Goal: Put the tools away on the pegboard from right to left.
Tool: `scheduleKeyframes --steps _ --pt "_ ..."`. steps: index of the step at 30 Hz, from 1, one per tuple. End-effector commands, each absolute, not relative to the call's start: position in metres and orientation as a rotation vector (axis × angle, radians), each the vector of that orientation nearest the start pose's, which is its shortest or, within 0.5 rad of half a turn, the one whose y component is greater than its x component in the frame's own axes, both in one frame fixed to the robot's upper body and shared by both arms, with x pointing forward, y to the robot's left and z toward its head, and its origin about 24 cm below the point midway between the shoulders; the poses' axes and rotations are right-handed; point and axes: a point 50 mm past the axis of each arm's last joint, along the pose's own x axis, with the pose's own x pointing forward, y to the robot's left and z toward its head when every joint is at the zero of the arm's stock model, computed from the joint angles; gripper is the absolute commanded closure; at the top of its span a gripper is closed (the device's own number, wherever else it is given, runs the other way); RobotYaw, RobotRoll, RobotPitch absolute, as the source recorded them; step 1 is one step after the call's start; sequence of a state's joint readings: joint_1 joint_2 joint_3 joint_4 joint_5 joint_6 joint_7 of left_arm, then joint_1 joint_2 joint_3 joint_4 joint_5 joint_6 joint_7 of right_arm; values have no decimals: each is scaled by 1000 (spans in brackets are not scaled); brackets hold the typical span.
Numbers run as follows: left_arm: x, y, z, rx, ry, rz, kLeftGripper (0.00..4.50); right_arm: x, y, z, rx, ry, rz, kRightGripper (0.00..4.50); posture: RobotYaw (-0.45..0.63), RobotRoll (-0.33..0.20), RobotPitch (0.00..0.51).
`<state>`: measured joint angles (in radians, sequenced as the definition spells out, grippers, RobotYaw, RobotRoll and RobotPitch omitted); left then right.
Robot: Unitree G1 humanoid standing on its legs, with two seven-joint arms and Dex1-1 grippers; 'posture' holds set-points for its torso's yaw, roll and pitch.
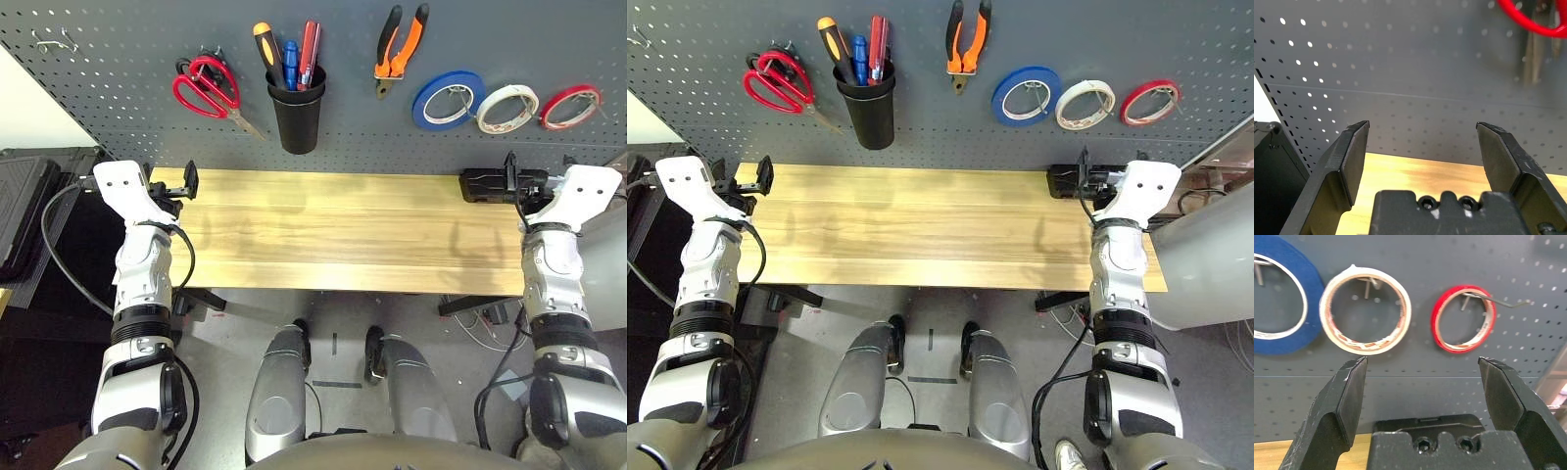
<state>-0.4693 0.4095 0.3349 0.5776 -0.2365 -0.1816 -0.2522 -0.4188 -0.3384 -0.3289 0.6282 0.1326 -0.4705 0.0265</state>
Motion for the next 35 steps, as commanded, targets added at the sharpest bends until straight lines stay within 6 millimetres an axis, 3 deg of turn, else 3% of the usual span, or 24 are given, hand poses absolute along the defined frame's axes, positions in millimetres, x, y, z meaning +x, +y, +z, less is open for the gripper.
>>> scheduleKeyframes --steps 1,35 --pt "325 294 104 41 -172 113 33 306 -292 90 -119 -328 -353 0 117 0 181" --pt "337 279 106 25 -167 59 33 312 -295 97 -153 -345 -356 0 110 0 183"
